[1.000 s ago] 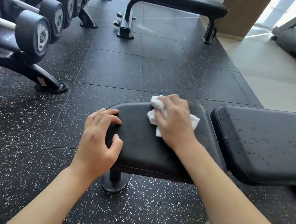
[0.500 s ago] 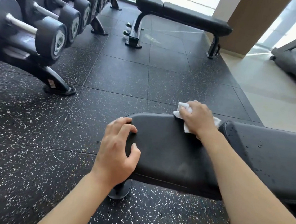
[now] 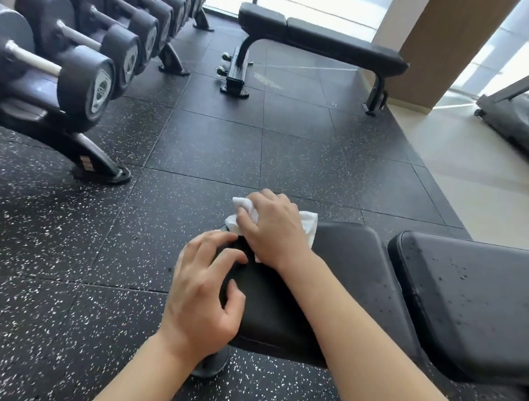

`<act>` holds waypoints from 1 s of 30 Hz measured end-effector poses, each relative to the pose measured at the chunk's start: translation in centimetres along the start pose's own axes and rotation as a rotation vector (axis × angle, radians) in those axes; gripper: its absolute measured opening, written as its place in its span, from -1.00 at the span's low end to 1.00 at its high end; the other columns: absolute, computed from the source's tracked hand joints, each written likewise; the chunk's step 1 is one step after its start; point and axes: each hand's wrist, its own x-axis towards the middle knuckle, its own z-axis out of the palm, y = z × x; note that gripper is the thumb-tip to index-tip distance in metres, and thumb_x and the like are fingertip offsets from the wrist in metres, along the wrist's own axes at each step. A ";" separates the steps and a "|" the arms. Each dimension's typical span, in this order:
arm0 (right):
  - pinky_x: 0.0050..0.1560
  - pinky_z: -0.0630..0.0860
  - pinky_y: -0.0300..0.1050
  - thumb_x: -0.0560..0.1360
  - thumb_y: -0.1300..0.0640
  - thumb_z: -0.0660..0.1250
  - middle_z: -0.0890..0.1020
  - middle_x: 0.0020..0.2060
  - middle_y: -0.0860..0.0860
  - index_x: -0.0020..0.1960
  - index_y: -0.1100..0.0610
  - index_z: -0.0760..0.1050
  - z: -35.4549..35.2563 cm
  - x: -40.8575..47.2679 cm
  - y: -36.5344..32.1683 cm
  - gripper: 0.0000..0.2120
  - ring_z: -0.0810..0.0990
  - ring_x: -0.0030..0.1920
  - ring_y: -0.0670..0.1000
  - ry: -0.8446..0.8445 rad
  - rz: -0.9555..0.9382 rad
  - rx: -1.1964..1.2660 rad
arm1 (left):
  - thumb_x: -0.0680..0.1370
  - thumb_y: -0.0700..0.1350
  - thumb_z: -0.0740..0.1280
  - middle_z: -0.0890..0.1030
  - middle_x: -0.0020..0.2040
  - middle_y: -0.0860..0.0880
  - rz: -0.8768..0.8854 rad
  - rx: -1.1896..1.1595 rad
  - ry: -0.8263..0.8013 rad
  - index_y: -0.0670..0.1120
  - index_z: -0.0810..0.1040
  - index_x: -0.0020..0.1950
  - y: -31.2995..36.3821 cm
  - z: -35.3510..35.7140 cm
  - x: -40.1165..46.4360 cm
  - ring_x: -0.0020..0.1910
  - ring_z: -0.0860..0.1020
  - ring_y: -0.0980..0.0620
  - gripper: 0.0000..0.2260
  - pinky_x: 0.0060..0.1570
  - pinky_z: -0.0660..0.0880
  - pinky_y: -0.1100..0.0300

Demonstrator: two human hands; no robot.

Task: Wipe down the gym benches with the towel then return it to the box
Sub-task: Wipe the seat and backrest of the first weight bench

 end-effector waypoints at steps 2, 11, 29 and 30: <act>0.17 0.39 0.09 0.64 -0.08 0.25 0.60 0.03 0.00 0.14 0.08 0.60 -0.7 -0.2 0.9 -0.72 0.49 0.09 0.12 -0.019 -0.040 0.042 | 0.42 -0.16 0.24 0.56 0.33 -0.06 0.033 0.007 -0.005 -0.14 0.65 0.11 -0.1 0.1 0.0 0.38 0.47 -0.20 -0.67 0.38 0.40 -0.20; 0.26 0.39 0.10 0.55 -0.13 0.17 0.63 0.09 0.08 0.23 0.07 0.62 -6.1 -2.7 11.0 -0.57 0.51 0.15 0.18 0.063 0.203 0.030 | 0.41 -0.20 0.23 0.61 0.28 -0.03 0.029 -0.050 0.024 -0.14 0.67 0.08 -0.2 -0.1 0.3 0.34 0.50 -0.14 -0.68 0.37 0.43 -0.15; 0.35 0.34 -0.06 0.62 0.14 0.36 0.53 0.24 -0.09 0.31 0.02 0.57 -5.0 -12.2 3.4 -0.73 0.43 0.26 0.05 -0.043 -0.247 0.140 | 0.45 -0.13 0.24 0.51 0.39 -0.03 -0.054 -0.075 -0.102 -0.12 0.53 0.28 -0.3 -1.2 0.2 0.42 0.38 -0.06 -0.61 0.47 0.29 0.07; 0.34 0.35 -0.05 0.63 0.13 0.36 0.52 0.25 -0.12 0.31 0.01 0.56 -5.4 -14.2 4.4 -0.73 0.43 0.27 0.05 -0.042 -0.246 0.126 | 0.48 -0.13 0.25 0.51 0.40 -0.01 -0.058 -0.078 -0.124 -0.11 0.55 0.28 -0.4 -1.4 0.4 0.44 0.37 -0.04 -0.62 0.49 0.29 0.06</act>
